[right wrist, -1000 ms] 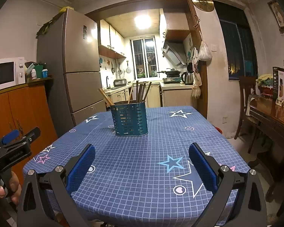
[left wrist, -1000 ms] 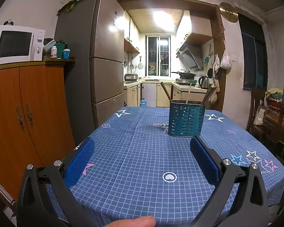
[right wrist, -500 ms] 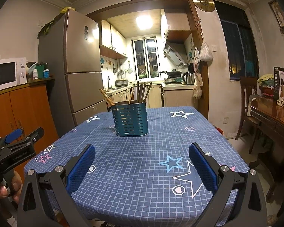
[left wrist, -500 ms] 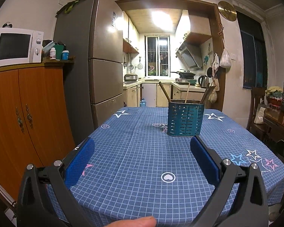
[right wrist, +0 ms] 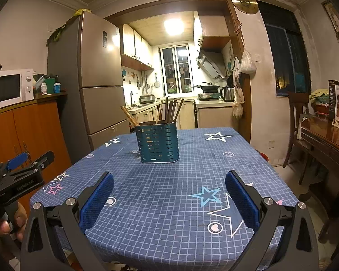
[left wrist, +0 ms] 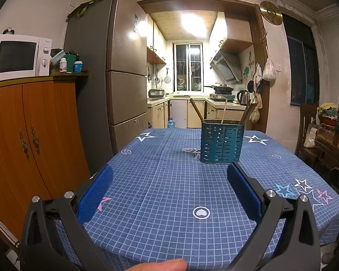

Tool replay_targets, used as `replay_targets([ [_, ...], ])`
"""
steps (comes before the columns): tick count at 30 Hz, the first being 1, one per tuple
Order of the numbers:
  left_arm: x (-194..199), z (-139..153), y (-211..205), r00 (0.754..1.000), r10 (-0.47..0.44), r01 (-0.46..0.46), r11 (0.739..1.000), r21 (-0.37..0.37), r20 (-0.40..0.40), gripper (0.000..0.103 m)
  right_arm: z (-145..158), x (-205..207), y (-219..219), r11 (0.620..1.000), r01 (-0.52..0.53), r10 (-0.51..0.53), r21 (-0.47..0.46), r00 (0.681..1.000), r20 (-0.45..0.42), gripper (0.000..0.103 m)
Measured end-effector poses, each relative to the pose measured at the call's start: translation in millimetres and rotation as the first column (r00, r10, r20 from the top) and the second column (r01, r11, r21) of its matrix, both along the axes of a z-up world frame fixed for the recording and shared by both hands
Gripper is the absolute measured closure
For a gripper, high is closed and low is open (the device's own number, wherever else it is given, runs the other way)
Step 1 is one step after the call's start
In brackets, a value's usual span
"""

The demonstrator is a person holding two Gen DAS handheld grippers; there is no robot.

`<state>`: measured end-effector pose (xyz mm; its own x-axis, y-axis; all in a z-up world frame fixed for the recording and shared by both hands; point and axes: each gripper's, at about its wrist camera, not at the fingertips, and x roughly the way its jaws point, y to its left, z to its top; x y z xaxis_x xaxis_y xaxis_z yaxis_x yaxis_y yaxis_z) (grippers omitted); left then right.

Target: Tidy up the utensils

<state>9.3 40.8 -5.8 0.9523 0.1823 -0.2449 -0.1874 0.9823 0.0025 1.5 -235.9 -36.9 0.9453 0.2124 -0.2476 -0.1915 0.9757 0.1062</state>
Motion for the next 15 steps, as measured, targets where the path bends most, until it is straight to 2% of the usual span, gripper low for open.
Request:
replay_targets([
  [15,1.5,1.4,-3.4,1.000,-0.005,0.005,1.000,0.006,0.002,0.006,-0.6,1.8,1.3,1.000,-0.010,0.010,0.000,1.000,-0.002,0.005],
])
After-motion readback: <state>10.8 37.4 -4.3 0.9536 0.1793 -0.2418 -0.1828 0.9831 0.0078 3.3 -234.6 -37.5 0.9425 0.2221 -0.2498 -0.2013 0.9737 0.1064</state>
